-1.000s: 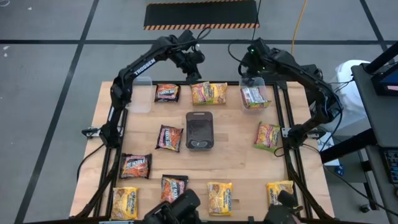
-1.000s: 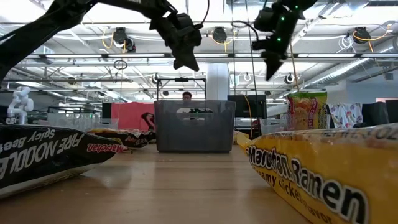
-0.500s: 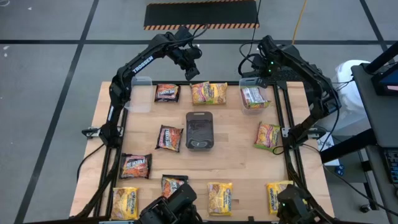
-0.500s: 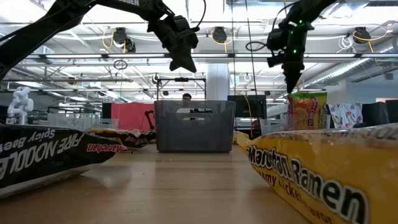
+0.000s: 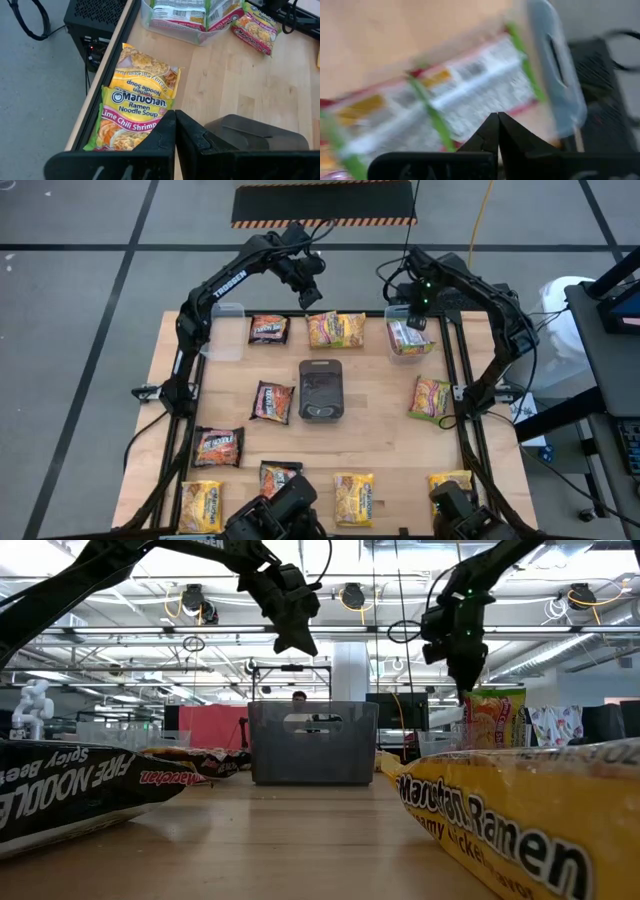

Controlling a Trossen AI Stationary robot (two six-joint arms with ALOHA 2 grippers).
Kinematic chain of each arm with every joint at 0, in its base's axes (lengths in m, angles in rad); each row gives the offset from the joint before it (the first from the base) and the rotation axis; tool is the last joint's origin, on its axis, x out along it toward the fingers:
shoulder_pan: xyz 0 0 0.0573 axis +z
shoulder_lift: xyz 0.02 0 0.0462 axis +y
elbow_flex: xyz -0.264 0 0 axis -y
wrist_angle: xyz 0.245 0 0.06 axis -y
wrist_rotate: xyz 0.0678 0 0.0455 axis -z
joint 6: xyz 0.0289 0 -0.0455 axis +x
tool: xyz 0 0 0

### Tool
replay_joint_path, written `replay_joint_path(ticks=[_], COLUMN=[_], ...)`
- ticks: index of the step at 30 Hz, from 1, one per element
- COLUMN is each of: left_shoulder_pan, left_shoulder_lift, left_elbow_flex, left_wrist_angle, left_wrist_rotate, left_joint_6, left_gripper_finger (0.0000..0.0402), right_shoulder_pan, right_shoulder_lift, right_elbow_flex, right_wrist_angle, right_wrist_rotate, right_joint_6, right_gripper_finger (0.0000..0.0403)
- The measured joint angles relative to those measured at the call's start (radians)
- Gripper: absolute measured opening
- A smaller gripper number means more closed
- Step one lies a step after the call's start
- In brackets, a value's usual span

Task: Sort Maruchan noodles
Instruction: Adjust the green noodle pack

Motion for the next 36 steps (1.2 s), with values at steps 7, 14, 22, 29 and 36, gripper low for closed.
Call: replay_joint_path(ticks=[7,14,22,29,36], left_shoulder_pan=[0.000,0.000,0.000,0.000,0.000], left_shoulder_lift=[0.000,0.000,0.000,0.000,0.000], left_elbow_flex=[0.000,0.000,0.000,0.000,0.000], left_wrist_angle=[0.000,0.000,-0.001,-0.001,-0.001], left_wrist_rotate=[0.000,0.000,0.000,0.000,0.000], left_joint_6=[0.006,0.012,0.016,0.019,0.019], left_gripper_finger=[0.0006,0.0006,0.0006,0.0006,0.0006], right_shoulder_pan=[0.004,0.039,0.087,0.110,0.149], right_shoulder_lift=[0.000,-0.001,0.000,0.000,0.000], right_elbow_flex=[0.000,-0.026,-0.115,-0.125,-0.125], right_wrist_angle=[0.010,0.024,0.091,0.106,0.131], right_wrist_rotate=[-0.095,-0.095,-0.037,-0.068,-0.068], right_joint_6=[-0.133,-0.140,-0.094,-0.108,-0.143], right_gripper_finger=[0.0000,0.0000,0.0000,0.0000,0.0000])
